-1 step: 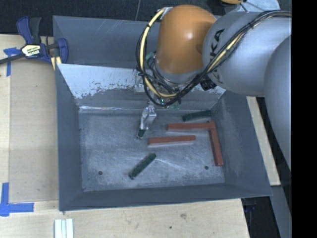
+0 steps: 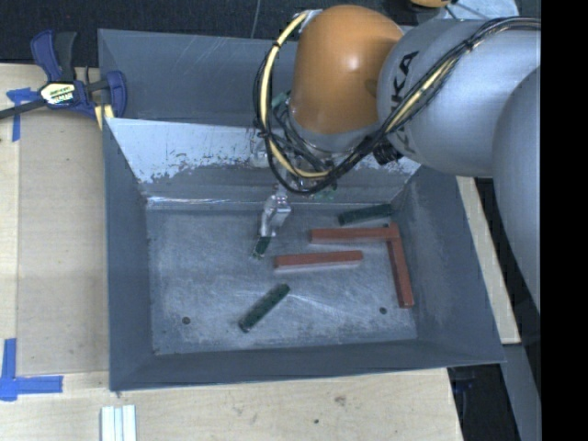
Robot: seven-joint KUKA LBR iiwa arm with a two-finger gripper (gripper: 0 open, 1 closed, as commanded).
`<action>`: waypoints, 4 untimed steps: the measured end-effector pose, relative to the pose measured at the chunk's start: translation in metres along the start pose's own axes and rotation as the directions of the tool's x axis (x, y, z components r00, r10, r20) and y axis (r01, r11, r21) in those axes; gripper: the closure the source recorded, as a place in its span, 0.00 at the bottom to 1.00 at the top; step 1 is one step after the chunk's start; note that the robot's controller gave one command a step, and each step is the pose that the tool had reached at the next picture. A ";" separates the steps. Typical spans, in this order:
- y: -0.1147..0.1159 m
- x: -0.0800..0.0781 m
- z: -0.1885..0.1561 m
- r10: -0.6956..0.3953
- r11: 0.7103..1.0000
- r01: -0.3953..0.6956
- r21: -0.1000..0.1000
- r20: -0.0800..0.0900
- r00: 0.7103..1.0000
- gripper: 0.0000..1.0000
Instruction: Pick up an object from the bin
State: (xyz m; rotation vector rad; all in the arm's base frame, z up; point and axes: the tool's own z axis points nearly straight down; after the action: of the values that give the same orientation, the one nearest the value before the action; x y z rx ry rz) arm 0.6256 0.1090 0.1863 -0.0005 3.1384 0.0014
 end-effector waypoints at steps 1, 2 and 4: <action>-0.054 0.011 0.048 -0.055 0.998 0.055 0.000 0.004 0.998 0.00; -0.068 0.023 0.108 0.032 0.999 -0.032 0.000 0.022 0.999 1.00; -0.072 0.028 0.061 0.052 0.999 -0.052 0.001 -0.006 0.999 1.00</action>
Offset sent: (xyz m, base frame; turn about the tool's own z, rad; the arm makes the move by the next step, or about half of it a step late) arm -0.0302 -0.0666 -0.1163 0.0297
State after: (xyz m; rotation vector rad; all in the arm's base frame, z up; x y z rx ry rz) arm 0.5974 0.0371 0.1255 0.0816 3.1435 0.0000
